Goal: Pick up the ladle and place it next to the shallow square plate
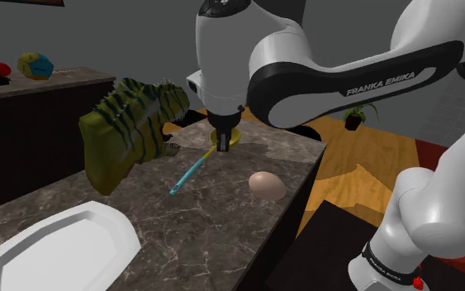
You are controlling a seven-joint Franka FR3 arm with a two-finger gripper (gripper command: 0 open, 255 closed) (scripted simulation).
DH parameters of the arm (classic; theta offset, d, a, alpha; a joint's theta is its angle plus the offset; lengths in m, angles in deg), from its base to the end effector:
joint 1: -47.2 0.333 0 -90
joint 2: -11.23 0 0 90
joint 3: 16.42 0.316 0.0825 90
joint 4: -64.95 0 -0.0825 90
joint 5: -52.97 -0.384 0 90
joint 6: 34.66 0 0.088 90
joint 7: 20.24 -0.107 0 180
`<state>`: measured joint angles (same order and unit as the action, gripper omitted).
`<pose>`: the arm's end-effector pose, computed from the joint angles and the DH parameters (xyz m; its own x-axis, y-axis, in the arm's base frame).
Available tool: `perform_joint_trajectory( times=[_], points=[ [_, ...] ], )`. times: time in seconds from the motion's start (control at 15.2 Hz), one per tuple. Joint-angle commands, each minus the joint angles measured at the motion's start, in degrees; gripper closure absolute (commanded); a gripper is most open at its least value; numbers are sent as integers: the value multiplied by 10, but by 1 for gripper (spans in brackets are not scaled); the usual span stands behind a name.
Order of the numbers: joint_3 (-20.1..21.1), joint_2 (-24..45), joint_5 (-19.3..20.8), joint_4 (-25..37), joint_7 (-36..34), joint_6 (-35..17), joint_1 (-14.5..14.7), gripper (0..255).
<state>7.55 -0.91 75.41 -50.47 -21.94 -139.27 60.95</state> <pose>0.4079 0.2938 0.5454 0.7528 0.6582 -0.0080 0.5912 -0.6707 0.4479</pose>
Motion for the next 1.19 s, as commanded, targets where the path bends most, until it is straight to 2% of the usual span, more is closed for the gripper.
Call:
perform_joint_trajectory(
  times=[0.0,0.46,0.86,1.12],
  points=[
    [20,16,2,21,-26,19,9,255],
    [90,106,29,123,-127,91,50,255],
    [135,214,77,242,-212,168,110,255],
    [132,213,77,211,-223,139,108,255]
  ],
)
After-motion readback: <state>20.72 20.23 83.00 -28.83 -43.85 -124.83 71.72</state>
